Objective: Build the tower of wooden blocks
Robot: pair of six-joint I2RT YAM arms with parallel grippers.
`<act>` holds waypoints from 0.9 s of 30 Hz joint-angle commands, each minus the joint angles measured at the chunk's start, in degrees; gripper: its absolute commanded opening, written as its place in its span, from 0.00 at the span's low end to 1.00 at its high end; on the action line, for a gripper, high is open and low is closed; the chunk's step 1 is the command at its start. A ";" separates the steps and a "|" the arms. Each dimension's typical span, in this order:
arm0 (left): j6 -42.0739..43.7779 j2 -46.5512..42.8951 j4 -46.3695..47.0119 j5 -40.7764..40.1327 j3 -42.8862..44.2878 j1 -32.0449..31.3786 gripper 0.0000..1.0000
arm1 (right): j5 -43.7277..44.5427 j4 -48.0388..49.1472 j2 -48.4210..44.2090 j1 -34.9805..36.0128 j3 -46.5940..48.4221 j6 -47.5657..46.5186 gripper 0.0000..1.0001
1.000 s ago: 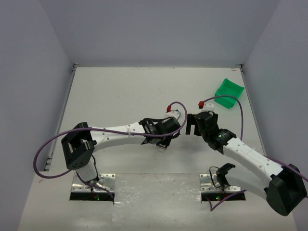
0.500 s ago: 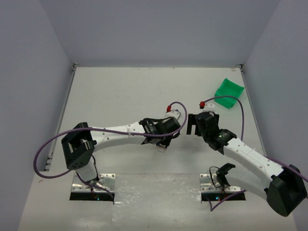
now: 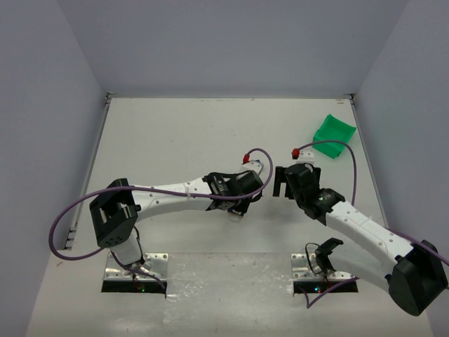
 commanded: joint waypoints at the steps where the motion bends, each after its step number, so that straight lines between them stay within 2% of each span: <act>1: -0.52 0.60 0.53 0.15 1.91 0.18 0.12 | 2.30 0.89 -0.66 -0.34 1.55 1.20 0.99; 18: -0.79 1.00 0.21 0.18 2.00 0.27 0.17 | 3.35 0.71 -0.92 -0.34 1.37 1.28 0.99; 24: -0.70 0.94 0.34 0.59 2.09 0.37 0.21 | 3.44 0.71 -0.83 -0.27 1.37 1.20 0.99; 27: -0.75 0.87 0.22 0.44 2.04 0.45 0.27 | 3.44 0.71 -0.93 -0.34 1.32 1.20 0.99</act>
